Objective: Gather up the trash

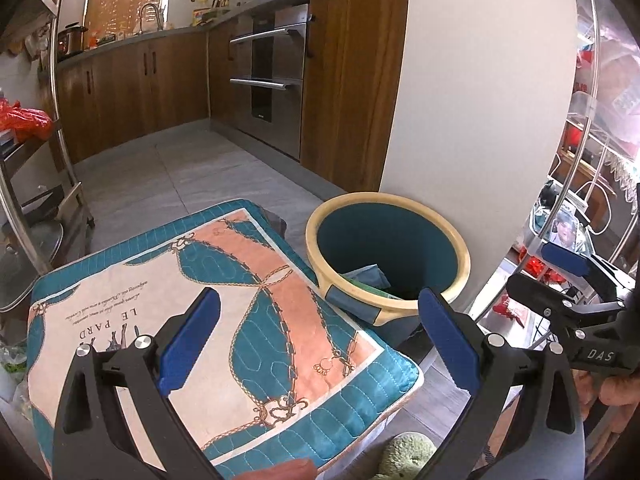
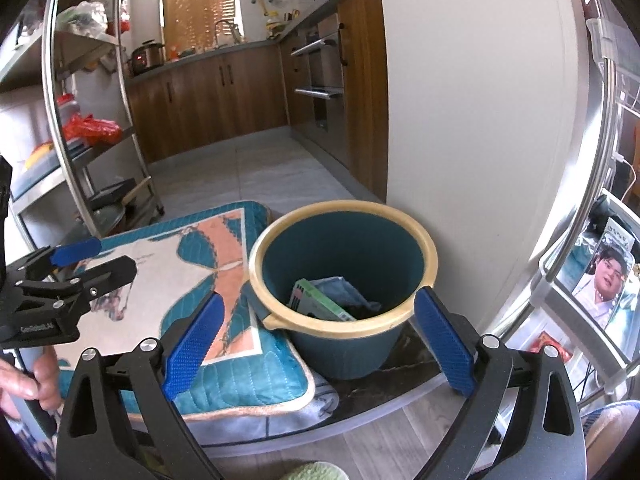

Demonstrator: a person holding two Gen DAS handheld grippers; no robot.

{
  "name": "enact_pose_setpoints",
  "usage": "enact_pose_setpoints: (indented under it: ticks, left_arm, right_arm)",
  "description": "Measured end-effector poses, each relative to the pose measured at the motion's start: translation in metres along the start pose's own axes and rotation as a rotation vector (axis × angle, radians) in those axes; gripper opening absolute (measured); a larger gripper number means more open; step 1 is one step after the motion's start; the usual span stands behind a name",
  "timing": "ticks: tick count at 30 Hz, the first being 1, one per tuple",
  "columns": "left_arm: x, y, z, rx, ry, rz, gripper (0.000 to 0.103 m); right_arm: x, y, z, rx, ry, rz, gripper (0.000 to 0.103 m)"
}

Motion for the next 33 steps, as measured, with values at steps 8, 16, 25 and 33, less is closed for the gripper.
enact_pose_setpoints:
  ticks: [8, 16, 25, 33]
  left_arm:
    - [0.0016, -0.0002, 0.0002, 0.000, -0.008, 0.001, 0.098]
    - [0.0024, -0.0001, 0.0008, -0.001, -0.008, -0.005, 0.098]
    - [0.0039, -0.0006, 0.0003, -0.004, -0.013, -0.004, 0.098]
    - [0.0049, -0.0010, 0.0006, -0.003, -0.012, -0.004, 0.098]
  right_arm:
    - [-0.0012, -0.0001, 0.0013, 0.001, -0.001, -0.004, 0.096]
    - [0.0002, -0.0006, 0.0037, 0.005, -0.014, -0.009, 0.096]
    - [0.0006, -0.0006, 0.0049, 0.006, -0.016, -0.013, 0.096]
    - [0.0003, -0.0007, 0.0058, 0.007, -0.016, -0.013, 0.097]
Point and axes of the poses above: each gripper's, at about its wrist camera, not at the fingertips, and z roughly against the way its jaws point, x to its right, y to its top, the point moved 6 cm from there along -z, roughly the way its jaws point, and after that the axes turned 10 degrees about z, right-handed, at the moved point
